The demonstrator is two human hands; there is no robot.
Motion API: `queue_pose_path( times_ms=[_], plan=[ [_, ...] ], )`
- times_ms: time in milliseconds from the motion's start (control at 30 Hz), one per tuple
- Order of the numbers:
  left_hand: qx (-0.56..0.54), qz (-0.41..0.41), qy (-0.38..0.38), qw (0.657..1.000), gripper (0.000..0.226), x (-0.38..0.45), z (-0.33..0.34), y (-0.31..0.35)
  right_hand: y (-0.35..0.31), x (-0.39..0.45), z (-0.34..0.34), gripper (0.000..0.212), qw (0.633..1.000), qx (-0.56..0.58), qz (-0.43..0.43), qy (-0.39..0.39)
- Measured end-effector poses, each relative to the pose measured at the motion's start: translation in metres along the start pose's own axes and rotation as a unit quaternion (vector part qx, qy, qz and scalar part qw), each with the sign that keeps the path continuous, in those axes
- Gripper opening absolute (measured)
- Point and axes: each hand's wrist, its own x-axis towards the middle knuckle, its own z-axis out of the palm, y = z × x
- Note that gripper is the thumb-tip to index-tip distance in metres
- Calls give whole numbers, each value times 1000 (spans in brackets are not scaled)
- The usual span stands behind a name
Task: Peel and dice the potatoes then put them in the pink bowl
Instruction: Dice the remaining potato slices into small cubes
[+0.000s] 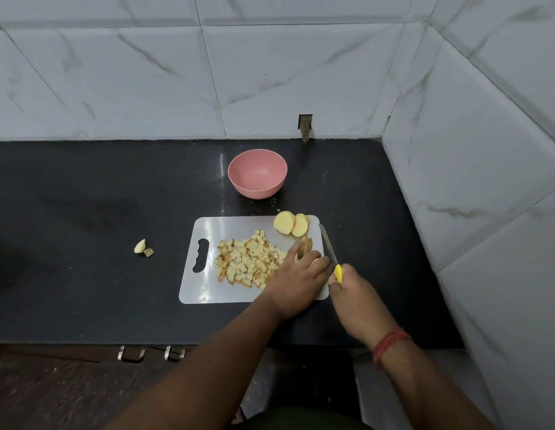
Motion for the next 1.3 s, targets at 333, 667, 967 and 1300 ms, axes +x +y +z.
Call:
queue_pose_path(
  times_ms=[333, 667, 967, 1300],
  plan=[
    [19, -18, -27, 999, 28, -9, 5, -13, 4, 3, 0, 16, 1000, -19, -5, -8],
    [-28, -80, -16, 996, 26, -23, 2, -28, 6, 6, 3, 17, 999, -31, -3, -9],
    [12, -144, -79, 986, 46, 5, -10, -32, 5, 6, 4, 17, 1000, -12, -11, -9],
    [58, -153, -115, 980, 26, 34, -21, -30, 8, 7, 5, 22, 1000, 9, -21, -6]
  ],
)
